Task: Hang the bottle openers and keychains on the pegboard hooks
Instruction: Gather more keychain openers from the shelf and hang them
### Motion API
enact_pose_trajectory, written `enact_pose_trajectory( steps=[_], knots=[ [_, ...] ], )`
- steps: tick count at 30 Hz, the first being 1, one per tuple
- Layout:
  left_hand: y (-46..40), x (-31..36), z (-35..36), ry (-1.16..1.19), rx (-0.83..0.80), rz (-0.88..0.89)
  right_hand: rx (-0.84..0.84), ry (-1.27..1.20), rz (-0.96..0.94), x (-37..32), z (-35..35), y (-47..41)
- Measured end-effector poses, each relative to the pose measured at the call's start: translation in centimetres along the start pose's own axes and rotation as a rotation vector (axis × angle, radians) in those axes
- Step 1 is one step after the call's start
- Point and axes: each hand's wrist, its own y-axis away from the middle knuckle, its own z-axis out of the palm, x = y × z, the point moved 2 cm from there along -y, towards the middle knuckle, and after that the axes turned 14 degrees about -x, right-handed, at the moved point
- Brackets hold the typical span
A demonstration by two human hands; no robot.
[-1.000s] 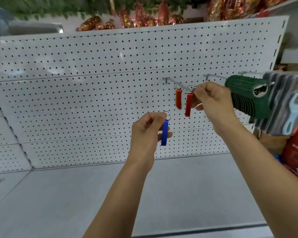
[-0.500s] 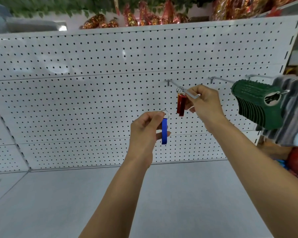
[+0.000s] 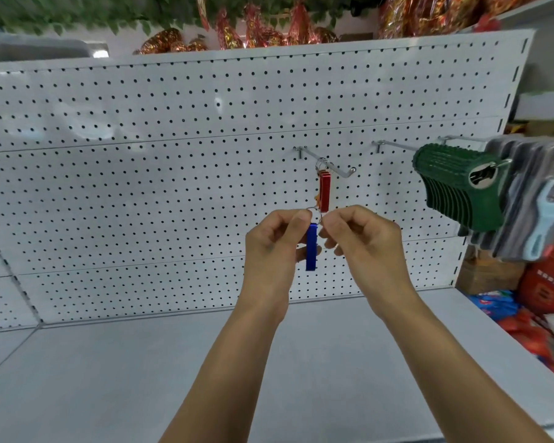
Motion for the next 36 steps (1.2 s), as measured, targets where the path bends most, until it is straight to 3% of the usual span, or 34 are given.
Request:
enact_pose_trajectory(
  steps=[15,25,36],
  knots=[
    [1.6,2.4,2.0,0.004,-0.111,0.159,0.092,0.216,-0.149,-3.9,-0.6,1.4],
    [3.1,0.8,1.4,-0.609,-0.214,0.195,0.172,0.109,-0.122,-4.2,-2.2,-1.1],
    [4.7,-1.9,-0.8,-0.896,-0.177,0.146,0.147,0.120,0.078,-1.0,-2.5,-5.4]
  ],
)
